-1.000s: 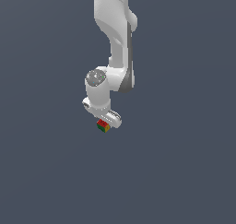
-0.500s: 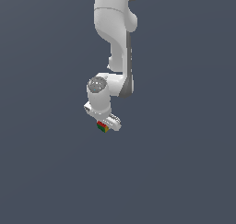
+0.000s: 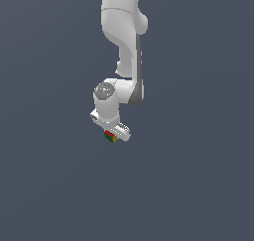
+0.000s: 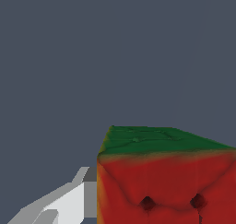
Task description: Pick up the object and move it to a goal position.
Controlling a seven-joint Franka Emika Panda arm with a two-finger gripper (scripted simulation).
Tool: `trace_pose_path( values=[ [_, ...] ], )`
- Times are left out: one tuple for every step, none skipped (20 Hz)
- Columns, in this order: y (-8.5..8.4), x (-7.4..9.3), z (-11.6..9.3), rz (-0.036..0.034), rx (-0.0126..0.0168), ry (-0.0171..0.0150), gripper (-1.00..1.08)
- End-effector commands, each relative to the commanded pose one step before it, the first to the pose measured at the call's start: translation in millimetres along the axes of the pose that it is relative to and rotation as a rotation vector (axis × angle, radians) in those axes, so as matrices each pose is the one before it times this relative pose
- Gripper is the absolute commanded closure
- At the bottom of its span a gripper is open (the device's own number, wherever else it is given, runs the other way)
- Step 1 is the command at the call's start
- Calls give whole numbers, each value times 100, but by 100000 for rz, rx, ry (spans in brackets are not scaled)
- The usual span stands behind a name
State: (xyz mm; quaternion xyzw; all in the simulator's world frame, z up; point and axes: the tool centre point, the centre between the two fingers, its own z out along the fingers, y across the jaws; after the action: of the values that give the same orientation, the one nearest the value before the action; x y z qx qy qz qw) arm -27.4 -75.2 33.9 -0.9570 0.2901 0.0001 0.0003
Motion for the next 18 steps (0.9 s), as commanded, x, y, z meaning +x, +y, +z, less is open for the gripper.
trace_pose_path(
  values=[
    [-18, -14, -13, -32, -3, 4, 108],
    [-23, -33, -67, 0, 0, 0, 108],
    [-39, -54, -112, 0, 0, 0, 108],
    [-54, -76, -158, 0, 0, 0, 108],
    [-70, -98, -203, 0, 0, 0, 108],
    [-85, -120, -248, 0, 0, 0, 108],
    [-101, -142, -294, 0, 0, 0, 108],
    [-116, -164, -340, 0, 0, 0, 108],
    [-132, -186, -387, 0, 0, 0, 108],
    [-148, -208, -434, 0, 0, 0, 108],
    [-164, -231, -482, 0, 0, 0, 108],
    [-181, -253, -530, 0, 0, 0, 108],
    [-197, -276, -579, 0, 0, 0, 108],
    [-190, -286, -625, 41, 44, -33, 108],
    [-231, -323, -681, 0, 0, 0, 108],
    [-248, -347, -733, 0, 0, 0, 108],
    [-266, -371, -787, 0, 0, 0, 108],
    [-283, -394, -839, 0, 0, 0, 108]
  ],
)
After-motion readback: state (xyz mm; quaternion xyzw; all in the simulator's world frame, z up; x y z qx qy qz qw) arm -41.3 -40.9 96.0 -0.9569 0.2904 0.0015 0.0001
